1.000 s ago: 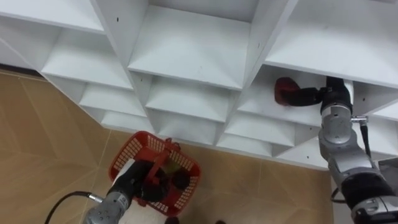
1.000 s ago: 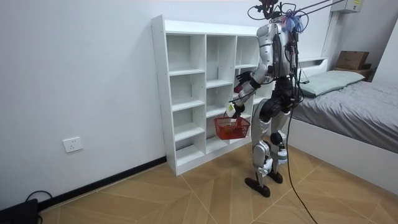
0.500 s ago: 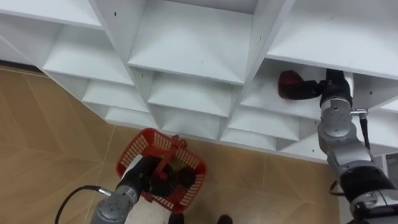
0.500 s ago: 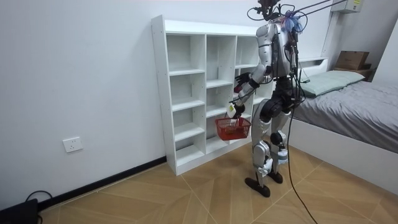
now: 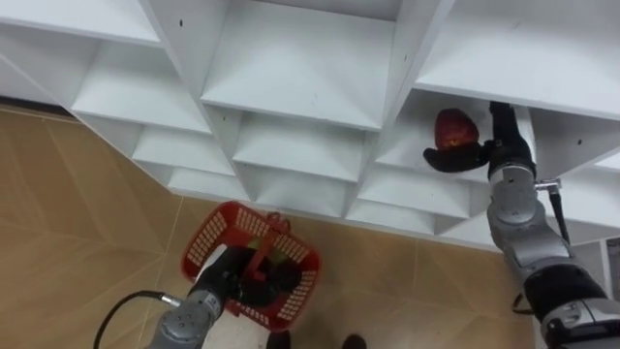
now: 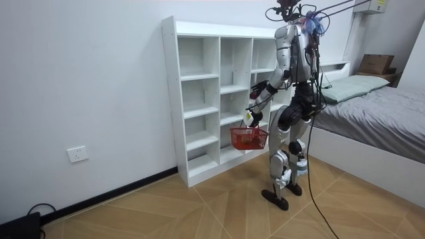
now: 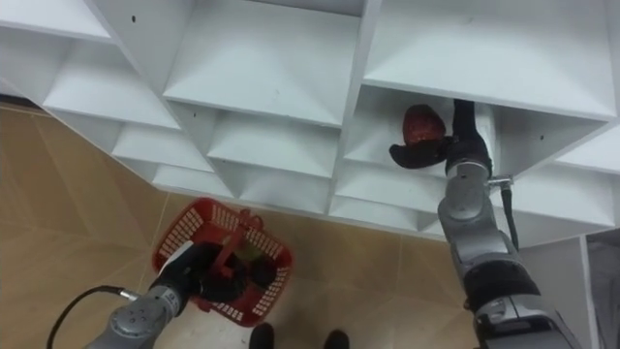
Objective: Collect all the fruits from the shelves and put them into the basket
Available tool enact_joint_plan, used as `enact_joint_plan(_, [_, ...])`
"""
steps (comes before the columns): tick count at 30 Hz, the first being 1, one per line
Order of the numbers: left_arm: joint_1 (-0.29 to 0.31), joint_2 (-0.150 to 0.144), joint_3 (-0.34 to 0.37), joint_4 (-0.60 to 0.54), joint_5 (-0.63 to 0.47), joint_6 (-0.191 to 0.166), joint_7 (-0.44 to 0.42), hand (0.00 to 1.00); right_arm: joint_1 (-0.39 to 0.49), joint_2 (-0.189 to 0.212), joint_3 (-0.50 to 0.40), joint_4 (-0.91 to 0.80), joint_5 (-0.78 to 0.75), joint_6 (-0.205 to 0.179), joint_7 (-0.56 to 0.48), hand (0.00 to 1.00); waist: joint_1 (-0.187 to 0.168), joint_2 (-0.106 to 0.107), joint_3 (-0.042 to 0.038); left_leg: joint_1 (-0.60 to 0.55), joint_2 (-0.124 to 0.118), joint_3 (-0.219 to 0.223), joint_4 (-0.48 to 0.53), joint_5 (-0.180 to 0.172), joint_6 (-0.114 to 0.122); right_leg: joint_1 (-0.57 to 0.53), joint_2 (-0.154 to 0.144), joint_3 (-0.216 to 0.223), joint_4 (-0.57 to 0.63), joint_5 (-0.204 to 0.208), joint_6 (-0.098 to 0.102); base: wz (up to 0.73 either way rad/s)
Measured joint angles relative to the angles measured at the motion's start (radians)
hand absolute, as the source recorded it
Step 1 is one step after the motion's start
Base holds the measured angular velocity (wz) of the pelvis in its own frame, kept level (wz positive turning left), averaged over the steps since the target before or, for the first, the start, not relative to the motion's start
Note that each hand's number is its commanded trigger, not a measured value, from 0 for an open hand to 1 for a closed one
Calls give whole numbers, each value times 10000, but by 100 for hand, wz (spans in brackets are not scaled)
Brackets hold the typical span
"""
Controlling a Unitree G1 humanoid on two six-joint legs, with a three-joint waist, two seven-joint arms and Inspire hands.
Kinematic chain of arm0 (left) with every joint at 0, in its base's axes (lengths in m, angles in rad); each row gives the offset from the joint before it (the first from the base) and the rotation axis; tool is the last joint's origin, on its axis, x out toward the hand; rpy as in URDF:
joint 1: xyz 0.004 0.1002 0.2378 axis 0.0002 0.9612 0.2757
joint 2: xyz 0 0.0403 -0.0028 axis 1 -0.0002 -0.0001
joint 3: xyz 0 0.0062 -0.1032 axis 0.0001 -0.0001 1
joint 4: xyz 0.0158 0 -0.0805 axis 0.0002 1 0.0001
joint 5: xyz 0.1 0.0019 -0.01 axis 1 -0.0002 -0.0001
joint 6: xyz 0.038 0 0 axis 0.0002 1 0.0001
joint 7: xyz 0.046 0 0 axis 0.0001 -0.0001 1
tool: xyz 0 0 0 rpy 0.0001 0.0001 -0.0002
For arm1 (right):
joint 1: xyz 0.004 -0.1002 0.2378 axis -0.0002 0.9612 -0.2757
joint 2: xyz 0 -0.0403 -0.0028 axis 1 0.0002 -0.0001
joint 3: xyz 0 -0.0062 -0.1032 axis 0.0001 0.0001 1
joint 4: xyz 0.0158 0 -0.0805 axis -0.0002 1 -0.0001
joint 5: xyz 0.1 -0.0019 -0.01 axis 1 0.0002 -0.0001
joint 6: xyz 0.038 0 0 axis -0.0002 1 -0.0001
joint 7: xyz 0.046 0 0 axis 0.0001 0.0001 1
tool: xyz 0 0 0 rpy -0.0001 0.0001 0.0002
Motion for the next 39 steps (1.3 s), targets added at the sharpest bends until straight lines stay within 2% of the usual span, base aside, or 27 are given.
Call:
enact_joint_plan(15, [-49, -23, -32, 70, -395, -1, 31, 100, 0, 2, -8, 166, -503, 7, 265, 0, -16, 0, 0, -5, -3, -4, 23, 0, 0, 8, -5, -15, 1, 0, 0, 0])
enact_joint_plan(19, [-49, -21, -30, 124, -394, 0, 128, 100, -1, 3, -8, 236, -794, 205, 269, 0, -2, 1, 0, -4, -3, -4, 25, 0, 0, 7, -6, -16, 4, 0, 0, 0])
enact_joint_plan(39, [-41, -13, -31, 157, -394, 0, 186, 100, -1, 64, -9, 295, -799, 359, 262, 0, 17, 2, 1, -12, -4, -8, 30, 0, 0, 4, -6, -15, 0, 0, 0, 0])
